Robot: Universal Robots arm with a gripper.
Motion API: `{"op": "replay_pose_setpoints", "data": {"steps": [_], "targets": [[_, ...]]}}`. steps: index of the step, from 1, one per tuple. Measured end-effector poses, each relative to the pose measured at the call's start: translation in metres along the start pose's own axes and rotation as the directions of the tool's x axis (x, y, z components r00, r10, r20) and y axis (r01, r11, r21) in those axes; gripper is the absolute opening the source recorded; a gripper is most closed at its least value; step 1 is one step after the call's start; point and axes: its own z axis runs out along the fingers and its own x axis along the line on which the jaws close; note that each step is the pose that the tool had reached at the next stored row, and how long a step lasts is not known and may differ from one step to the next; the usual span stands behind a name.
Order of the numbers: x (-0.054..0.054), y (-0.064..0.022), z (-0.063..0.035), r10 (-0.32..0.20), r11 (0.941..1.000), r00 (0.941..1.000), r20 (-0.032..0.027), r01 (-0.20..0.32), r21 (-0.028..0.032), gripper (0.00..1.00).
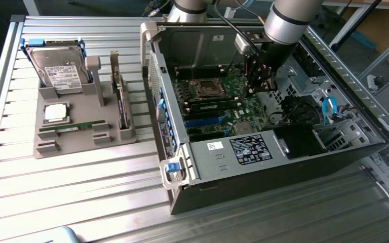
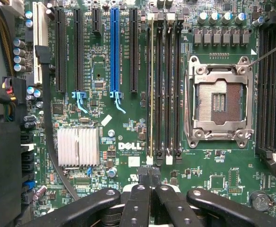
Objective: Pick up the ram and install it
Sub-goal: 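Press down the ram until it locks into place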
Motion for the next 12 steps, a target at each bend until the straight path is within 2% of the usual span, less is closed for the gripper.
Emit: {"op": "replay_pose_setpoints", "data": {"steps": [12], "targets": [[-0.0009,0.0029,0.0017,0.000,1.0000,1.0000,-0.0002,0.000,-0.0001,0.10]]}}
